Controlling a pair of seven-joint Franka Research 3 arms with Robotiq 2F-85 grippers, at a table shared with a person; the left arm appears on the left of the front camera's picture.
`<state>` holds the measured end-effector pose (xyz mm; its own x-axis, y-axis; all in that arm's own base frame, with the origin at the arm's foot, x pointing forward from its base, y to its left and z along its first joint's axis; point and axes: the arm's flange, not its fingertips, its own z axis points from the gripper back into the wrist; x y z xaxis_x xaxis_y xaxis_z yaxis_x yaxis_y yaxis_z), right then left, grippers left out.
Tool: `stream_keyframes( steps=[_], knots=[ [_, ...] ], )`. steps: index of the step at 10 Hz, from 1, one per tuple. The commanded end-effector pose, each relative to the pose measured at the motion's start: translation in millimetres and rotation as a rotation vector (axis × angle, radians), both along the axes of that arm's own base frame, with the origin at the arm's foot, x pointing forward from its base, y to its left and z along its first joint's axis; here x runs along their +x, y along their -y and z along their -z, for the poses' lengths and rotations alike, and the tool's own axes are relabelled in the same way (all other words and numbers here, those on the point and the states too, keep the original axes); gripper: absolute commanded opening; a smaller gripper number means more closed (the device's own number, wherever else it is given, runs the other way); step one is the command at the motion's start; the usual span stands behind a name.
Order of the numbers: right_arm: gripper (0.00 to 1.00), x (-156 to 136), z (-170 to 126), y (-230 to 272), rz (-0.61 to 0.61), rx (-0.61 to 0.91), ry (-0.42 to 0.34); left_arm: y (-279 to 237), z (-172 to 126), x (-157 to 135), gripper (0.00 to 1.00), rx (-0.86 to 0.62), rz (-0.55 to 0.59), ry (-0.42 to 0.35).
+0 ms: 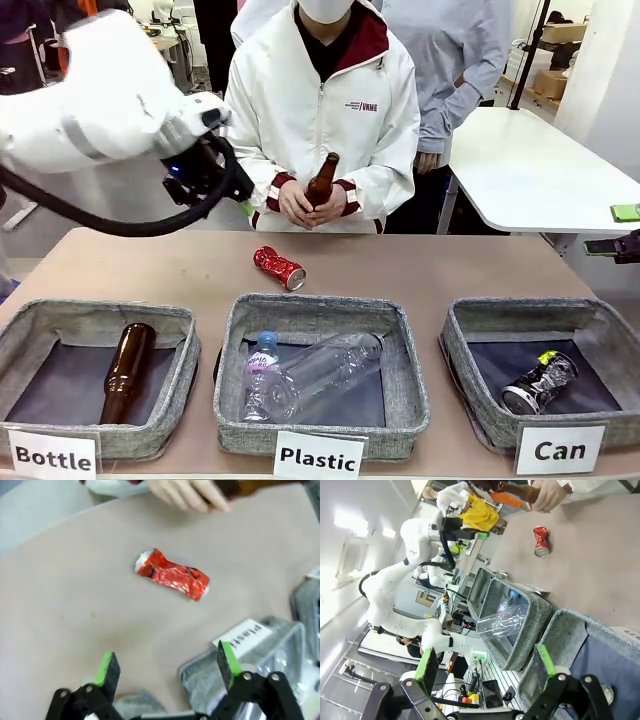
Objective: Sort the can waste into the basket.
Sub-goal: Pick up the can waste from the table and place it in the right Fabric basket.
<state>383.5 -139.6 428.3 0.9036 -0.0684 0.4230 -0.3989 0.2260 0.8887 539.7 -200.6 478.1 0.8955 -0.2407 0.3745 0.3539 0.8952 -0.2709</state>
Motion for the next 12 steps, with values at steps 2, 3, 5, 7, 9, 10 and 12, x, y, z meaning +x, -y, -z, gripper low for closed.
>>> stream_keyframes(
  steps=[2,3,5,7,9,10,12],
  knots=[
    [1.0,-0.2,-1.0,0.6,-0.004,0.01,0.025,-166.0,-44.9,-65.5,1.0,-0.246,0.088,0.024],
    [1.0,-0.2,-1.0,0.6,-0.004,0.01,0.025,-216.8,-47.6,-78.5,1.0,-0.347,0.113,-0.005],
    [1.0,-0.2,-1.0,0.6,-0.004,0.01,0.025,-300.9,-48.2,-102.3,1.0,-0.499,0.096,0.019],
    [1.0,-0.2,-1.0,0.6,-0.004,0.01,0.025,-333.5,-45.3,-93.4,1.0,-0.539,0.01,-0.04],
    [1.0,-0.2,-1.0,0.6,-0.004,0.01,0.025,-313.9,-42.2,-80.1,1.0,-0.467,0.02,-0.079],
    [1.0,-0.2,-1.0,0.6,-0.004,0.01,0.025,-320.7,-60.4,-71.7,1.0,-0.471,0.027,-0.101],
    [1.0,-0.2,-1.0,0.6,-0.004,0.01,0.025,-370.3,-82.6,-81.2,1.0,-0.476,-0.08,-0.144]
  ],
)
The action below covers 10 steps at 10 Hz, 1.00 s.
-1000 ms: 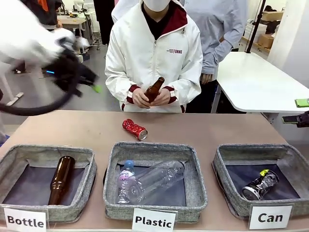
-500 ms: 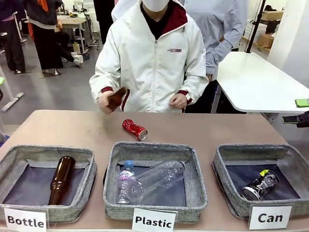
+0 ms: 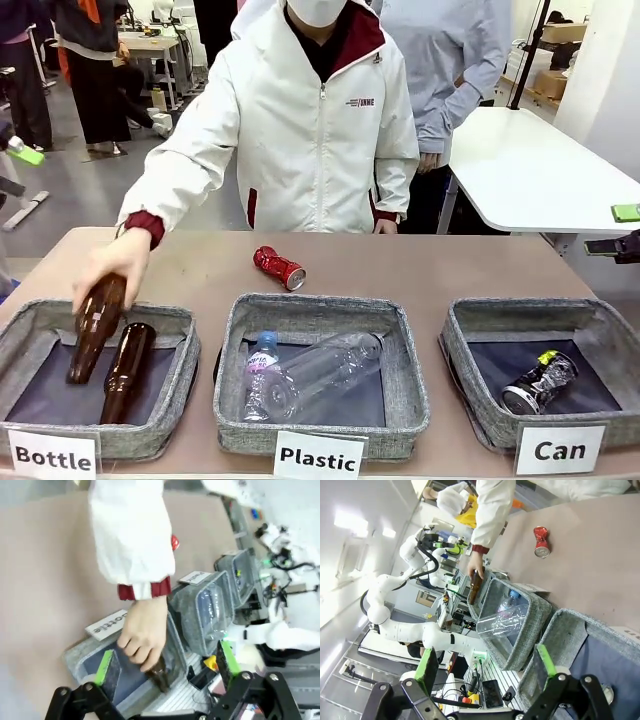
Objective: Sort the can waste into the basket.
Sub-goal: Pick up the can waste from the table and place it in the right Fabric basket.
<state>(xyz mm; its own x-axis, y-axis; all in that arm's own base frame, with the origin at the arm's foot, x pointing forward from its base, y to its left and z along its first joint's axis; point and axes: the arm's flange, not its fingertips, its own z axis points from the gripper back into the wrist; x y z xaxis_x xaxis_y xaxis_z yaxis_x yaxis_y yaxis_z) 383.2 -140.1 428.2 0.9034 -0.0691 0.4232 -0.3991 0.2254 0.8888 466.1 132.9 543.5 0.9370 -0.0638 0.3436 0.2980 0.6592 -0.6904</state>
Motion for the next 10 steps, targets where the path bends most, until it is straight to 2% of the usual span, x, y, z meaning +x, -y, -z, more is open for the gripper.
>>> stream_keyframes(
  steps=[1,2,4,5,7,10],
  knots=[
    [1.0,0.1,-1.1,0.1,-0.005,0.009,0.025,-79.6,-22.7,-20.4,1.0,-0.02,-0.098,-0.051],
    [1.0,0.1,-1.1,0.1,-0.005,0.009,0.025,-115.0,-19.9,-41.0,1.0,-0.065,-0.133,-0.053],
    [1.0,0.1,-1.1,0.1,-0.005,0.009,0.025,-167.9,12.8,-101.9,1.0,-0.219,-0.188,0.014],
    [1.0,0.1,-1.1,0.1,-0.005,0.009,0.025,-179.3,28.5,-120.1,1.0,-0.25,-0.218,0.031],
    [1.0,0.1,-1.1,0.1,-0.005,0.009,0.025,-181.2,47.4,-124.5,1.0,-0.255,-0.243,-0.01],
    [1.0,0.1,-1.1,0.1,-0.005,0.009,0.025,-163.3,33.1,-100.0,1.0,-0.19,-0.237,-0.06]
  ],
)
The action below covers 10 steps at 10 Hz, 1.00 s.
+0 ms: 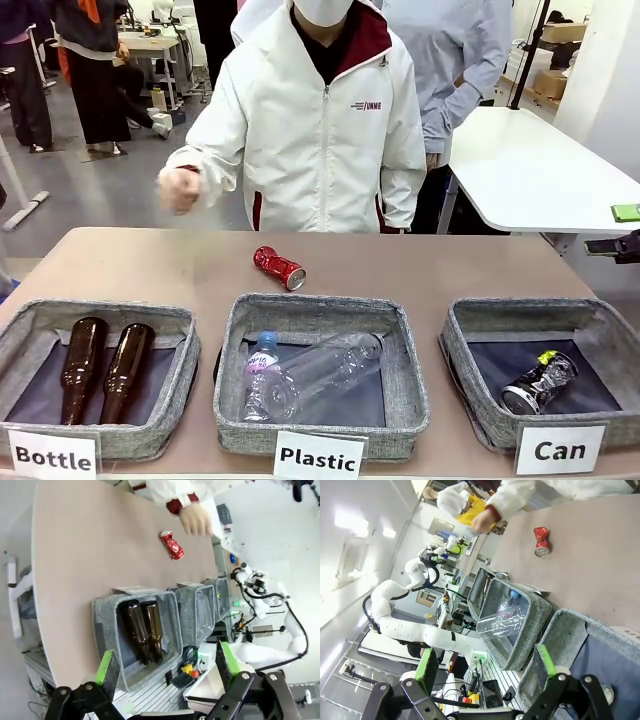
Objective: Sort the can waste into the basket.
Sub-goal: Pick up the can waste from the table and place it in the right Fabric basket.
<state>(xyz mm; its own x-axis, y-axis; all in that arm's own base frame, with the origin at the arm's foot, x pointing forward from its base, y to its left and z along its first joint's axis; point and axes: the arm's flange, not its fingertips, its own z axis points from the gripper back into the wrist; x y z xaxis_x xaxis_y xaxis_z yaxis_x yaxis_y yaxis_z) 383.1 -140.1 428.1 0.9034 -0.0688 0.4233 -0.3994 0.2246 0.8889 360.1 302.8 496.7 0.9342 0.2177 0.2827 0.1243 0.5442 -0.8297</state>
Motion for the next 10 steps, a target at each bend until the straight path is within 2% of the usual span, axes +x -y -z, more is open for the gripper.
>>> stream_keyframes(
  steps=[1,2,3,5,7,8,10],
  knots=[
    [1.0,0.1,-1.2,0.1,-0.004,0.008,0.025,16.4,-20.9,9.7,1.0,0.033,0.007,-0.025],
    [1.0,0.1,-1.2,0.1,-0.004,0.008,0.025,41.5,-32.8,15.2,1.0,0.07,0.03,-0.028],
    [1.0,0.1,-1.2,0.1,-0.004,0.008,0.025,82.8,-50.4,22.2,1.0,0.175,0.053,-0.04],
    [1.0,0.1,-1.2,0.1,-0.004,0.008,0.025,186.0,-69.9,37.9,1.0,0.461,0.133,-0.024],
    [1.0,0.1,-1.2,0.1,-0.004,0.008,0.025,292.3,-65.0,60.8,1.0,0.715,0.214,-0.073],
    [1.0,0.1,-1.2,0.1,-0.004,0.008,0.025,345.8,-58.3,70.4,1.0,0.839,0.211,-0.083],
    [1.0,0.1,-1.2,0.1,-0.004,0.008,0.025,427.8,-45.2,89.4,1.0,0.931,0.205,-0.045]
  ],
)
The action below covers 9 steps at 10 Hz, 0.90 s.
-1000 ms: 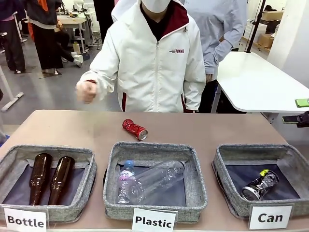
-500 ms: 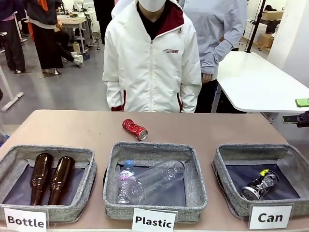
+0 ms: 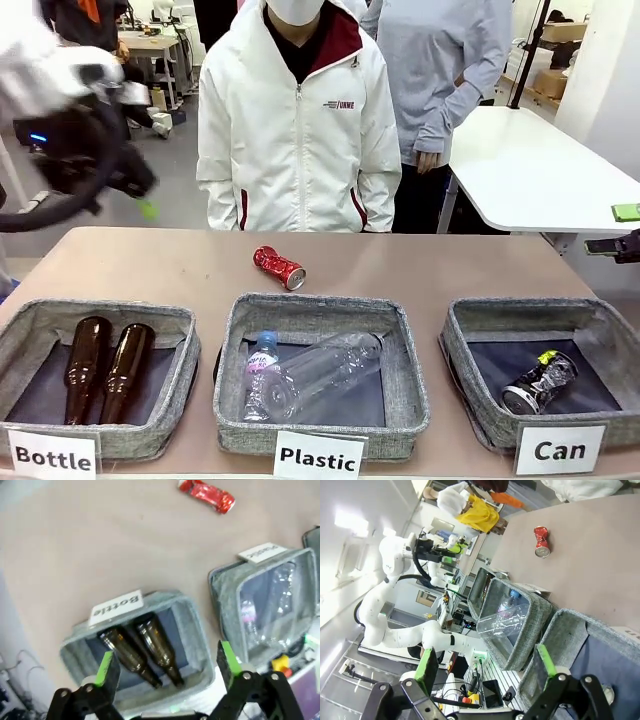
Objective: Sort the can waste into the basket.
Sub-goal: Pick up the can waste from the table and place it in the right Fabric basket.
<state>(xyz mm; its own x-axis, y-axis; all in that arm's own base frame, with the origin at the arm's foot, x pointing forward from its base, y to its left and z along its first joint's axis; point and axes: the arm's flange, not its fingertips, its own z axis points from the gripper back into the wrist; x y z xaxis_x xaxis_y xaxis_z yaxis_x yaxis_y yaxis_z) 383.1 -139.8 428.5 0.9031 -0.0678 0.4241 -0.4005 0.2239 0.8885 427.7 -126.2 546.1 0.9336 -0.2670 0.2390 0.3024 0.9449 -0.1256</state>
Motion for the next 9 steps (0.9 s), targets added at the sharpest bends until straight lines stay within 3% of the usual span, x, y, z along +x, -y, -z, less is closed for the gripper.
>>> stream_keyframes(
  steps=[1,2,5,7,9],
  knots=[
    [1.0,0.2,-0.8,0.4,-0.003,0.008,0.024,35.3,13.8,27.2,1.0,0.043,0.001,0.02],
    [1.0,0.2,-0.8,0.4,-0.003,0.008,0.024,76.4,27.9,38.2,1.0,0.038,-0.06,0.059],
    [1.0,0.2,-0.8,0.4,-0.003,0.008,0.024,152.1,73.8,51.9,1.0,0.076,-0.107,0.071],
    [1.0,0.2,-0.8,0.4,-0.003,0.008,0.024,165.4,90.4,47.4,1.0,0.083,-0.084,0.042],
    [1.0,0.2,-0.8,0.4,-0.003,0.008,0.024,150.9,87.7,39.8,1.0,0.04,-0.032,0.006]
  ],
)
